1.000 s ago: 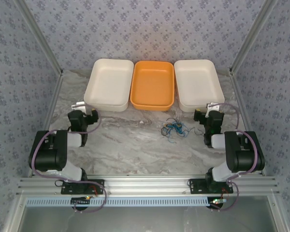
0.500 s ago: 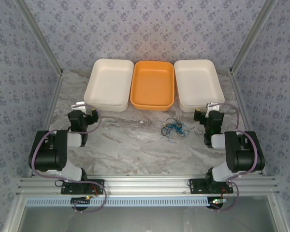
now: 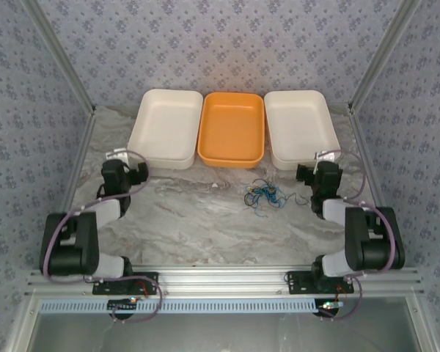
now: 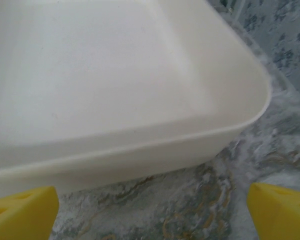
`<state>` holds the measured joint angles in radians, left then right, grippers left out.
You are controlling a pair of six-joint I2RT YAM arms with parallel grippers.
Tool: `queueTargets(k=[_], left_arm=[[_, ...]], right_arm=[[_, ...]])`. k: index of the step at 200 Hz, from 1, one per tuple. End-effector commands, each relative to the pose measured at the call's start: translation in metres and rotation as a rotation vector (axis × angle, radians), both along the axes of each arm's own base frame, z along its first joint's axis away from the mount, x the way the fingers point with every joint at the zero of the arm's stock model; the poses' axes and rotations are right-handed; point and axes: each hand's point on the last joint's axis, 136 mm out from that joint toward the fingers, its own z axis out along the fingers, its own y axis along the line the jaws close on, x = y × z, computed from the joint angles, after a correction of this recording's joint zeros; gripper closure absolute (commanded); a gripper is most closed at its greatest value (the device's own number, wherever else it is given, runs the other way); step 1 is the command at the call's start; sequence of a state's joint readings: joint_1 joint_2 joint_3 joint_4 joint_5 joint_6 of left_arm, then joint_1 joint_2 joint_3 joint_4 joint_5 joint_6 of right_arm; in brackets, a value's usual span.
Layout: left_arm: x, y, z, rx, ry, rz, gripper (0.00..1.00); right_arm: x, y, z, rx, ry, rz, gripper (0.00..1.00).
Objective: Untangle the cables
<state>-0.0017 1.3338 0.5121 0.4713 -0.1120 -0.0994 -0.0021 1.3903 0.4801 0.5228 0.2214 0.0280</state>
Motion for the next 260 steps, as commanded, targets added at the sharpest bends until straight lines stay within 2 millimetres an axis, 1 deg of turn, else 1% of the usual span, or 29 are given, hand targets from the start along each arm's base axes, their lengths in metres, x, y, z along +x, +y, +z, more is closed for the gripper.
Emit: queueTargets(k=[1,12,21,27,29,36,40,47,53,60,63,73,81,88,96,103,112,121,122,123,137,155,172,177,191,205,234,251,260], left_arm=[[-0.007,-0.027,0.107,-0.072,-0.175,-0.052,0.01],[-0.015,-0.047,0.158,-0.029,-0.257,-0.090,0.01],[-0.023,-0.068,0.200,0.001,-0.312,-0.147,0.01],[-0.028,-0.080,0.225,0.015,-0.329,-0.169,0.01],[-0.030,-0.084,0.235,0.014,-0.338,-0.171,0.01],[-0.035,-0.091,0.258,-0.032,-0.335,-0.139,0.01],[-0.038,-0.090,0.262,-0.086,-0.293,-0.108,0.01],[-0.046,-0.086,0.260,-0.212,-0.197,-0.045,0.01],[-0.052,-0.084,0.256,-0.301,-0.130,-0.002,0.01],[-0.055,-0.086,0.250,-0.378,-0.092,0.012,0.01],[-0.056,-0.091,0.246,-0.414,-0.074,-0.004,0.01],[-0.056,-0.113,0.242,-0.541,-0.054,-0.131,0.01],[-0.060,-0.134,0.237,-0.619,-0.038,-0.230,0.01],[-0.065,-0.147,0.228,-0.655,-0.002,-0.264,0.01],[-0.073,-0.159,0.212,-0.654,0.061,-0.269,0.01],[-0.083,-0.170,0.195,-0.634,0.119,-0.277,0.05],[-0.096,-0.187,0.173,-0.605,0.185,-0.292,0.08],[-0.111,-0.204,0.150,-0.572,0.231,-0.313,0.09],[-0.113,-0.207,0.147,-0.567,0.237,-0.316,0.09],[-0.115,-0.208,0.144,-0.562,0.241,-0.317,0.10],[-0.138,-0.229,0.104,-0.515,0.298,-0.322,0.12],[-0.165,-0.253,0.052,-0.508,0.374,-0.333,0.18],[-0.185,-0.269,0.016,-0.481,0.426,-0.337,0.23],[-0.190,-0.272,0.008,-0.467,0.438,-0.335,0.24],[-0.202,-0.282,-0.006,-0.443,0.459,-0.346,0.28],[-0.210,-0.291,-0.013,-0.417,0.464,-0.358,0.30],[-0.215,-0.302,-0.014,-0.398,0.447,-0.370,0.32],[-0.215,-0.305,-0.012,-0.401,0.442,-0.372,0.32],[-0.215,-0.306,-0.012,-0.397,0.441,-0.375,0.32]], right_arm=[[-0.004,-0.002,0.086,0.005,-0.074,-0.053,0.01],[-0.017,0.011,0.149,-0.008,-0.179,-0.017,0.01],[-0.033,0.027,0.203,-0.003,-0.267,0.037,0.01],[-0.045,0.036,0.233,0.022,-0.303,0.061,0.01],[-0.049,0.038,0.230,0.034,-0.283,0.061,0.01],[-0.061,0.042,0.257,0.120,-0.311,0.055,0.01],[-0.066,0.044,0.266,0.178,-0.311,0.052,0.01],[-0.074,0.048,0.271,0.296,-0.286,0.041,0.01],[-0.083,0.046,0.268,0.408,-0.244,-0.012,0.01],[-0.091,0.049,0.253,0.513,-0.174,-0.045,0.01],[-0.095,0.054,0.248,0.544,-0.142,-0.028,0.01],[-0.099,0.075,0.244,0.578,-0.092,0.100,0.02],[-0.106,0.087,0.231,0.605,-0.028,0.139,0.12],[-0.114,0.091,0.215,0.622,0.040,0.123,0.19],[-0.123,0.100,0.194,0.642,0.111,0.106,0.28],[-0.131,0.109,0.174,0.657,0.166,0.097,0.36],[-0.140,0.124,0.147,0.667,0.227,0.102,0.39],[-0.148,0.139,0.118,0.662,0.277,0.107,0.40],[-0.149,0.144,0.119,0.660,0.279,0.124,0.40],[-0.150,0.143,0.111,0.652,0.289,0.111,0.40],[-0.158,0.159,0.076,0.591,0.347,0.109,0.40],[-0.162,0.176,0.042,0.556,0.446,0.115,0.39],[-0.160,0.185,0.012,0.565,0.535,0.096,0.38],[-0.155,0.189,0.008,0.580,0.537,0.092,0.38],[-0.147,0.193,-0.005,0.571,0.546,0.064,0.38],[-0.135,0.194,-0.015,0.587,0.532,0.034,0.39],[-0.113,0.182,-0.033,0.609,0.539,-0.060,0.33],[-0.100,0.173,-0.035,0.616,0.530,-0.086,0.32],[-0.094,0.169,-0.029,0.579,0.517,-0.080,0.32]])
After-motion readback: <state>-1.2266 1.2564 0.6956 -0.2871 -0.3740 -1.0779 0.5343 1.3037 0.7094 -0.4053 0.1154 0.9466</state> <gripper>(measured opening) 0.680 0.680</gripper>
